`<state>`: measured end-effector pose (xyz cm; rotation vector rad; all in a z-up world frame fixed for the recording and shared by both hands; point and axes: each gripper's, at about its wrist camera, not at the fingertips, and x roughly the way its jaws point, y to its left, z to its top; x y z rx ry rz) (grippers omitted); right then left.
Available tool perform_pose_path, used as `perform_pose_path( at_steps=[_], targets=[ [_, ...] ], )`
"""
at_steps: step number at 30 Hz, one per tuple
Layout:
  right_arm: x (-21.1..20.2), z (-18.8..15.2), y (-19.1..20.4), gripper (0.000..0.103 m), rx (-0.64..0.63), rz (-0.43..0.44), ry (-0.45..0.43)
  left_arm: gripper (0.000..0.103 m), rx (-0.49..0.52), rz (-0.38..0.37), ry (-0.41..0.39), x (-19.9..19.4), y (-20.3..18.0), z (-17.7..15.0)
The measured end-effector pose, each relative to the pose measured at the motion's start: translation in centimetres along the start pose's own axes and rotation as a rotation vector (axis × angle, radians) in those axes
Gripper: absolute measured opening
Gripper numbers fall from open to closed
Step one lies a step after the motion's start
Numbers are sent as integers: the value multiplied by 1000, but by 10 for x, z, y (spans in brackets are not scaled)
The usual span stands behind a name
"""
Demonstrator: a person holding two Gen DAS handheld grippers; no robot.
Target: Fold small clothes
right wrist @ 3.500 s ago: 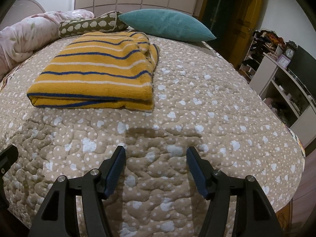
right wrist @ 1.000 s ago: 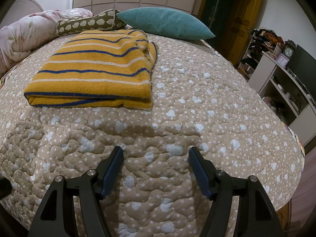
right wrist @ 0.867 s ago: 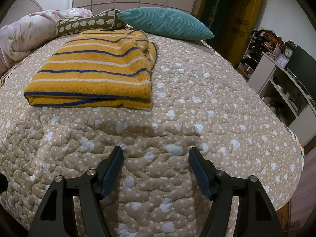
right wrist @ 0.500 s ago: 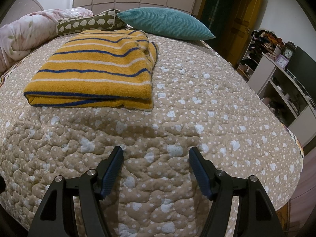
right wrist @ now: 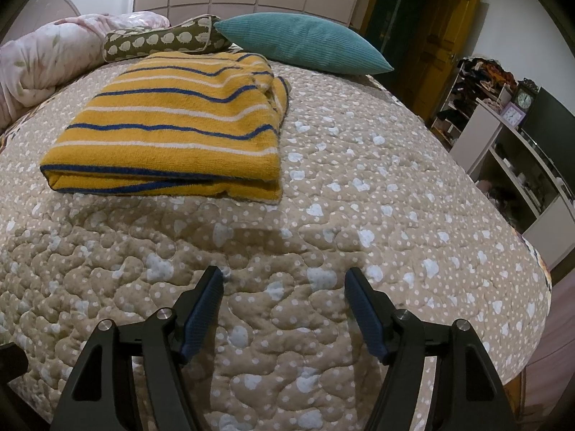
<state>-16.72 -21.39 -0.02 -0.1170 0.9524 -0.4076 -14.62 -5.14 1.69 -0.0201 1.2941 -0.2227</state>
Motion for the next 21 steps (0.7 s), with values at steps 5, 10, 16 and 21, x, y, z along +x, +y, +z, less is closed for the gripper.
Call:
perform_pose_path(
  at_steps=[5,10,16,21],
  targets=[
    [2,1,0,76,1,-2,2,103,2,-1,1,2,2,2],
    [2,1,2,77,-6,-11,0,103,1,-3,1,5,4,2],
    [2,1,3,77,-10,-18,-1,103,3,-1,-2,5,3,2],
    [2,1,4,77,-11,-23,-2,103,2,-2,-2,5,4,2]
  ],
)
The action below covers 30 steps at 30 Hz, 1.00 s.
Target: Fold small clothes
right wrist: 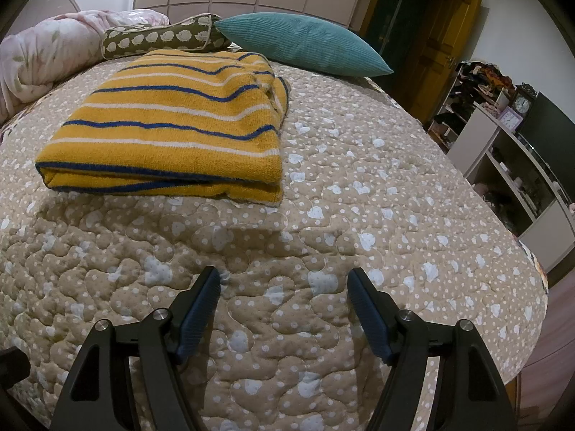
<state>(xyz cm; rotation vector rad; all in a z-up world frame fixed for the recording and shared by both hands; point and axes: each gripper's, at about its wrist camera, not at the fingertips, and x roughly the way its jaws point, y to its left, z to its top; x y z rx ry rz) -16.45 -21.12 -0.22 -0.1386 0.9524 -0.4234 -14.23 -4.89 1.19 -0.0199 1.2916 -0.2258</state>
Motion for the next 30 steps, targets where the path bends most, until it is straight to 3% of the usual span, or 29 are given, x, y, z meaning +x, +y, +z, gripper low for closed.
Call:
perform_pose_path(
  at_steps=[23,30],
  targets=[
    [-10,5,-8,78,28,19,-32,103,-17,-13,-15,2,2,-1],
    [-11,6,-4,78,10,19,-27,103,-28,-10,-58,-3,4,-2]
  ],
)
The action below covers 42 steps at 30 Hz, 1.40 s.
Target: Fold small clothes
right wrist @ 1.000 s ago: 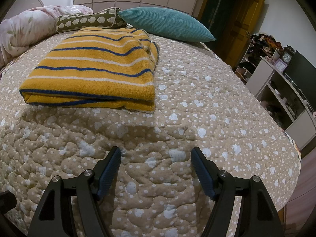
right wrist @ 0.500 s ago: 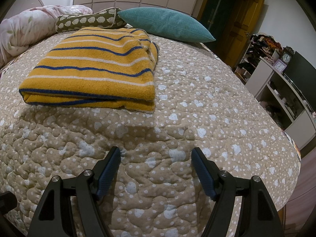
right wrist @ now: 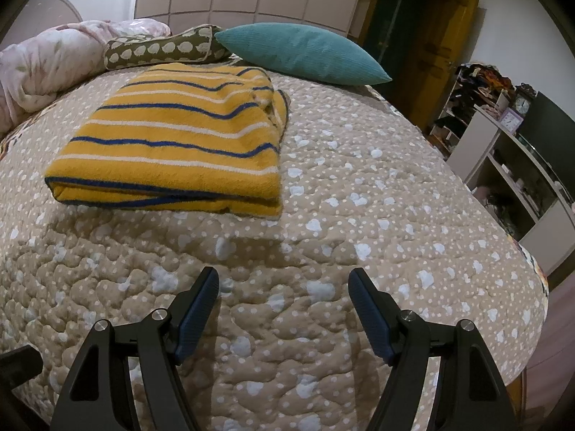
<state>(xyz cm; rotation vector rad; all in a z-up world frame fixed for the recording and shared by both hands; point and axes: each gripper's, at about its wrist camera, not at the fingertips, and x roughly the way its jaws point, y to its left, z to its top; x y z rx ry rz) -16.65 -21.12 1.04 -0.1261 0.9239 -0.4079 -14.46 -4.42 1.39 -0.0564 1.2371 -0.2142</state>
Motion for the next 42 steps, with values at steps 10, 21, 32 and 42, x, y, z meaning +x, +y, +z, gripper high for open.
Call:
perform_pose_path(
  at_steps=[10,21,32,42],
  targets=[
    [-12,3,1,78,3,-3,-39,103,-15,38,-65,-12,6,1],
    [-20,3,7,78,-16,3,-58,103,-15,72,-109,-20,7,-1],
    [-24,5,15,78,-39,18,-77,103,-11,83,-124,-20,5,0],
    [-25,4,22,78,-57,32,-81,103,-11,84,-126,-20,7,1]
  ],
)
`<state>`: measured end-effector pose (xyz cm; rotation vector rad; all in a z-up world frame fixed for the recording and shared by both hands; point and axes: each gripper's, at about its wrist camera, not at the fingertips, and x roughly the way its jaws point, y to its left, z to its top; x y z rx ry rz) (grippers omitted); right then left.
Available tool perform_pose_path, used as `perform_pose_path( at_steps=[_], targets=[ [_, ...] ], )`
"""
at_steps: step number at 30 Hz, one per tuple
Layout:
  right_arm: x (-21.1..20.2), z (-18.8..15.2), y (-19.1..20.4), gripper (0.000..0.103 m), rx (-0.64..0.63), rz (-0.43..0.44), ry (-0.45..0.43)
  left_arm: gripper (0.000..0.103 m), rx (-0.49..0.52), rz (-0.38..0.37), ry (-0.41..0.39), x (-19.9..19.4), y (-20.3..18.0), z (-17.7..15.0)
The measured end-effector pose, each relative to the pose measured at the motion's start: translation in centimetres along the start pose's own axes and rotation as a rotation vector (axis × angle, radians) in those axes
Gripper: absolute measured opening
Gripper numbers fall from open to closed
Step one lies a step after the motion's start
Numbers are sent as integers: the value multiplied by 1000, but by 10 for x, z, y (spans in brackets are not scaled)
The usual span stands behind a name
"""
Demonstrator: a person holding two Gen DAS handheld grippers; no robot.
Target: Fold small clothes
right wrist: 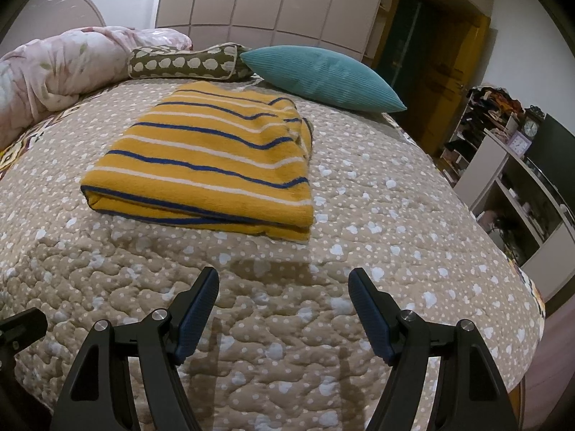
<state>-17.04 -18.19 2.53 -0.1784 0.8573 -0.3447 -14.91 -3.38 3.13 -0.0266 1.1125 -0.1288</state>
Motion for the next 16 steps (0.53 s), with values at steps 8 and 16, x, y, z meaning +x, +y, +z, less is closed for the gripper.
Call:
perform_pose_path(
  at_steps=[8,16],
  targets=[
    [-1,1,4,78,-10,10,-8,103,16,4,-6,1,-1,0],
    [1,2,4,78,-1,36,-1,103,10,18,-18,0,3,4]
  ],
)
